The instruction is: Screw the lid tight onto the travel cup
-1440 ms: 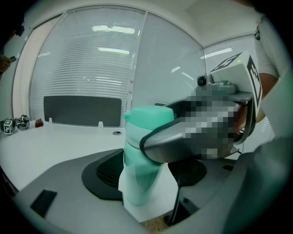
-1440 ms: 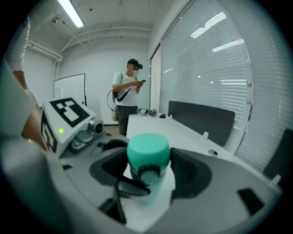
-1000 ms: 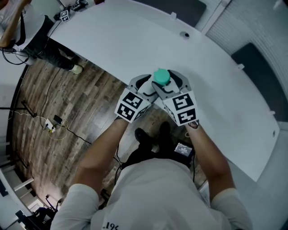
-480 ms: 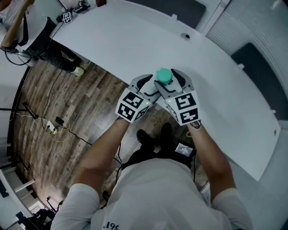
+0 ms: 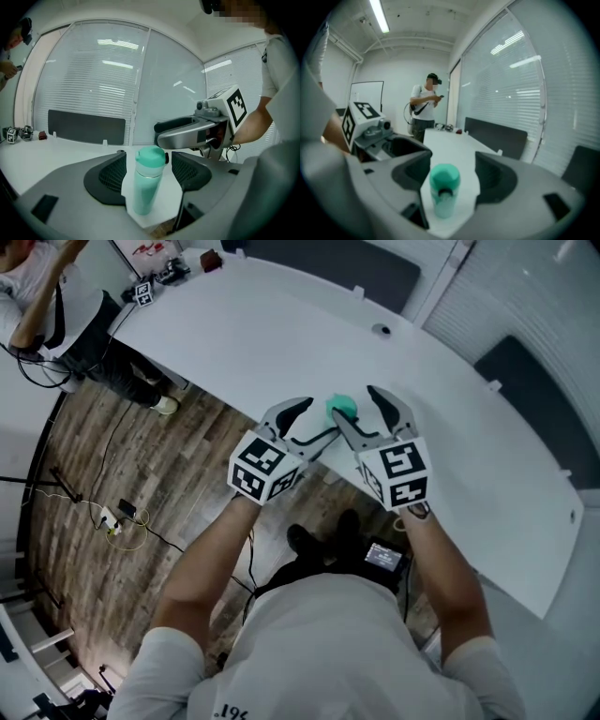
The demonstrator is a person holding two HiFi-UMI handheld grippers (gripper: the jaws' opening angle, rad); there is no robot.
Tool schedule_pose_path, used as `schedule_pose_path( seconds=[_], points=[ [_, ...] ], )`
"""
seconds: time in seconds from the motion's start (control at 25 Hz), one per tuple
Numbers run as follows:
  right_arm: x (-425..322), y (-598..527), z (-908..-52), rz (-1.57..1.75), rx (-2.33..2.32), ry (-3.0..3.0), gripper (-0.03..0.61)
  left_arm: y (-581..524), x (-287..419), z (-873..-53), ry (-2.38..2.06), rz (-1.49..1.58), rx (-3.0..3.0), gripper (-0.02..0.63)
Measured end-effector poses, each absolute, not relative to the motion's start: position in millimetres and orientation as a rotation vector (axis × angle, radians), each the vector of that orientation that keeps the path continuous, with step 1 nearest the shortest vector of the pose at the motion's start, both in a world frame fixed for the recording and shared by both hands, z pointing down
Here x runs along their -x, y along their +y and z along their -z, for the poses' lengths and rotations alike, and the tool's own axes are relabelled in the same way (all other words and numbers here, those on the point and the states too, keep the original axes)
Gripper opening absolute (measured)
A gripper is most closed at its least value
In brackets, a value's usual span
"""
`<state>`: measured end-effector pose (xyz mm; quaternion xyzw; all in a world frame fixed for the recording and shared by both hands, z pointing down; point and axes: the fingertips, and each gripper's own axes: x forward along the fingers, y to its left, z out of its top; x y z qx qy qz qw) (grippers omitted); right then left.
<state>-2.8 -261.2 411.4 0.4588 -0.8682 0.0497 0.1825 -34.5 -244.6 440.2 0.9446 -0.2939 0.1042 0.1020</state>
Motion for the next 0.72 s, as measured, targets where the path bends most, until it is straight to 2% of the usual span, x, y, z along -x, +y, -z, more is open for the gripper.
schedule_pose_path(
  seconds=[0.32,0.44,0.52,0.6,0.72],
  points=[
    [-10,-251,-389,-0.179,-1.376,-2.478,0.304,-232,38,-414,-0.847,-0.22,-2.804,0.318],
    [-12,-246,-382,-0.195,-1.396,-2.491,0.259,-229,41,-410,-0.855,-0.203,-2.784,0.316],
    [-13,-242,-379,-0.198,-1.411,-2.493,0.197,-226,44,-408,-0.86,-0.191,-2.766,0.31],
    [-13,-238,-378,-0.199,-1.422,-2.487,0.149,-220,46,-406,-0.862,-0.172,-2.754,0.274],
    [-13,-230,-378,-0.204,-1.433,-2.48,0.116,-211,48,-402,-0.854,-0.146,-2.746,0.209]
  ],
)
